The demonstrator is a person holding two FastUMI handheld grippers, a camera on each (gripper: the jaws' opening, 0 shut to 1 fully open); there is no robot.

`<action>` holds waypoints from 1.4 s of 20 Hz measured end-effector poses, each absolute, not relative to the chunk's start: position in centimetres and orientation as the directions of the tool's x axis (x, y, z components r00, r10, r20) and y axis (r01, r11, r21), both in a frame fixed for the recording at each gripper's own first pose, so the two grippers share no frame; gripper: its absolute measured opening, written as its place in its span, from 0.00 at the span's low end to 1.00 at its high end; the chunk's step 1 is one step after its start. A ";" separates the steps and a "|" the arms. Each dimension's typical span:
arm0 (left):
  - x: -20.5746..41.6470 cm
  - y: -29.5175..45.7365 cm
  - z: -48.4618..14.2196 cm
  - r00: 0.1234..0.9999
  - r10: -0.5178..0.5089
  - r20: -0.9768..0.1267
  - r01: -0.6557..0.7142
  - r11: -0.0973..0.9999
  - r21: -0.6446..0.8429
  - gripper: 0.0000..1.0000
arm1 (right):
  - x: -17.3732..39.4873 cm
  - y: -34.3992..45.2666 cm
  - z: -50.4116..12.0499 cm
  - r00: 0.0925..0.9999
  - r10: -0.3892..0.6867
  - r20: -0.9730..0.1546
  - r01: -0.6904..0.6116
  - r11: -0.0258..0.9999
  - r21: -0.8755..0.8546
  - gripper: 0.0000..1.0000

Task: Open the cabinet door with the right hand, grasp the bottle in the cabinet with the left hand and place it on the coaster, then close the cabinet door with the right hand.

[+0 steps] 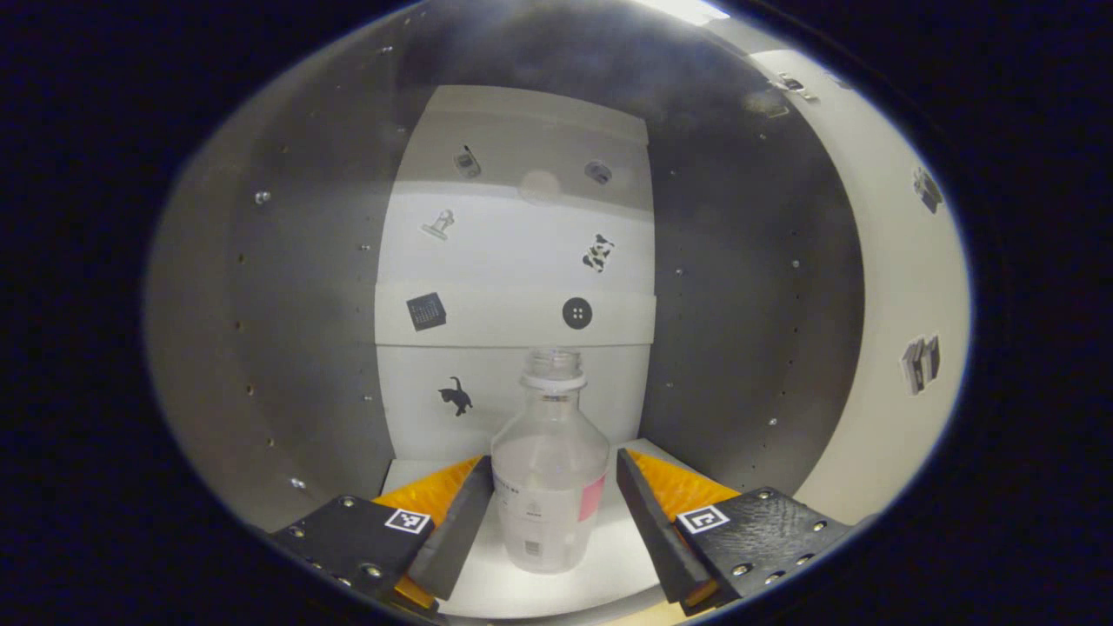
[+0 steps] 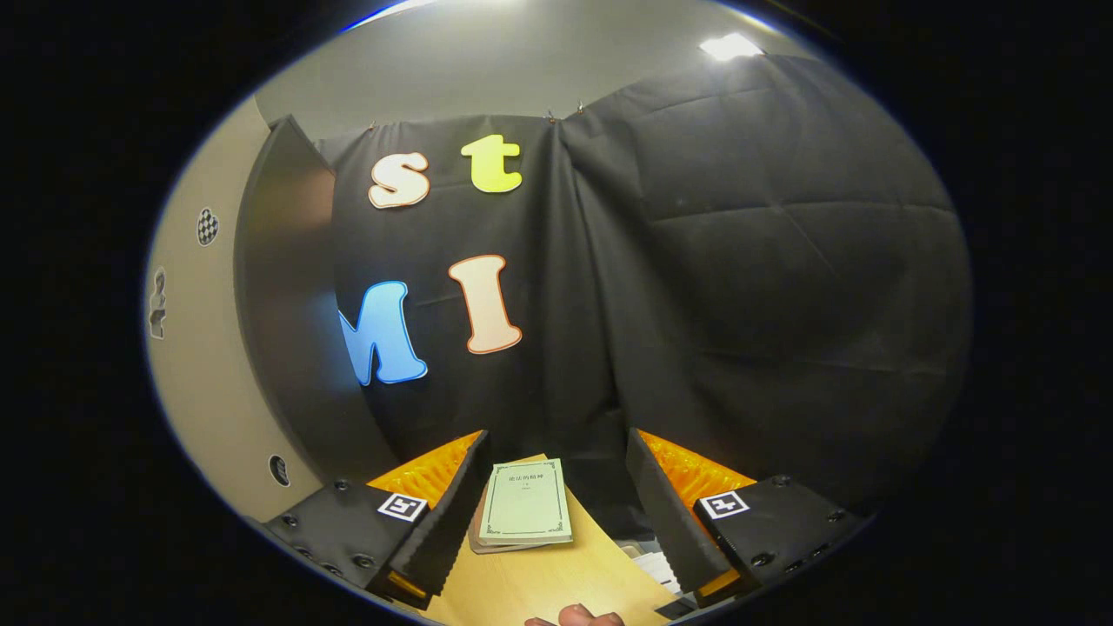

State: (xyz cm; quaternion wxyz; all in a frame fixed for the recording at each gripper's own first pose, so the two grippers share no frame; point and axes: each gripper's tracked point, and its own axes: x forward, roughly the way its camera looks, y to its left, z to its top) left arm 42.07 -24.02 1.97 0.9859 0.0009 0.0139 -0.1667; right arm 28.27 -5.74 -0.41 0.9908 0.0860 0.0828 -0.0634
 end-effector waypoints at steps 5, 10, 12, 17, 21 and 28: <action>43.3 -24.1 1.3 0.948 -0.318 -0.032 0.317 0.948 -0.025 0.87 | 28.4 -5.7 -1.1 0.975 -0.107 -0.193 0.137 0.980 0.148 0.98; 42.7 -23.9 0.9 0.952 -0.302 -0.046 0.301 0.953 -0.025 0.74 | 28.7 -6.2 -1.1 0.976 -0.127 -0.176 0.153 0.979 0.138 0.98; 42.4 -23.8 1.2 0.955 -0.294 -0.041 0.293 0.956 -0.025 0.74 | 29.2 -5.9 -1.4 0.977 -0.112 -0.183 0.139 0.980 0.142 0.98; 40.1 -24.4 2.7 0.949 -0.316 -0.012 0.316 0.947 0.053 0.71 | 29.6 -5.5 -2.0 0.977 -0.084 -0.198 0.110 0.986 0.128 0.98; 36.8 -24.7 3.5 0.942 -0.334 0.032 0.330 0.940 0.086 0.72 | 29.7 -4.8 -1.7 0.981 -0.047 -0.189 0.074 0.988 0.138 0.98; 30.9 -22.1 2.6 0.945 -0.327 0.016 0.325 0.942 0.084 0.71 | 28.3 -3.5 -1.4 0.984 -0.024 -0.174 0.051 0.987 0.150 0.98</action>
